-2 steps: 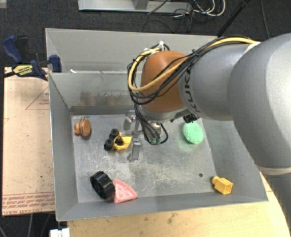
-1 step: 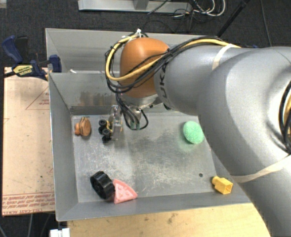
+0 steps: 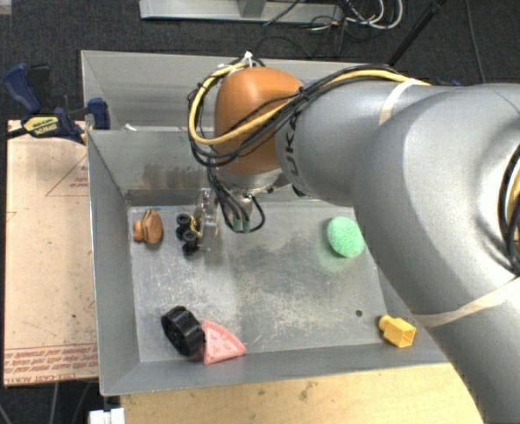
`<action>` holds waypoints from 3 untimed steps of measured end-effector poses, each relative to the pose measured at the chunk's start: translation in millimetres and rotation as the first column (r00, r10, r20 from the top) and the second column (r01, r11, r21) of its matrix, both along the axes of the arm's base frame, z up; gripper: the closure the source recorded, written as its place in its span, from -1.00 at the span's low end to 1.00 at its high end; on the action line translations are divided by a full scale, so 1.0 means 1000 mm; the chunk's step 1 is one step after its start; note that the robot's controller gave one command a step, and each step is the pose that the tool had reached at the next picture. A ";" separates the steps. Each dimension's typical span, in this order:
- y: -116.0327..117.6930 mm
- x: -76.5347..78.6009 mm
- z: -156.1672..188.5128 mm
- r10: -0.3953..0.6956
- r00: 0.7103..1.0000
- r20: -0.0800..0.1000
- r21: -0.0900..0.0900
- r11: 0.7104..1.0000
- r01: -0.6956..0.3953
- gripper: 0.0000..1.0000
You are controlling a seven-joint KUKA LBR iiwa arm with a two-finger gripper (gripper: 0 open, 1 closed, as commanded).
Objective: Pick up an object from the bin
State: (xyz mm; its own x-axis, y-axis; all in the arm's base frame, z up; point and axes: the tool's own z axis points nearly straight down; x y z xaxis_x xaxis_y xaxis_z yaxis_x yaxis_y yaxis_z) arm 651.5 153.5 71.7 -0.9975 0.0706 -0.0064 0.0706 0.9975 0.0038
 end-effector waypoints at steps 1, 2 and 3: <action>0.009 -0.027 0.052 -0.017 1.000 -0.013 -0.004 1.000 0.017 1.00; 0.015 -0.040 0.122 -0.037 0.999 -0.008 -0.002 0.999 0.037 1.00; -0.013 -0.021 0.156 -0.017 1.000 -0.002 -0.001 1.000 0.017 1.00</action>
Offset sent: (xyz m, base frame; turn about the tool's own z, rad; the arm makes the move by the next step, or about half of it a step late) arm -0.0425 0.0153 0.1322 0.0441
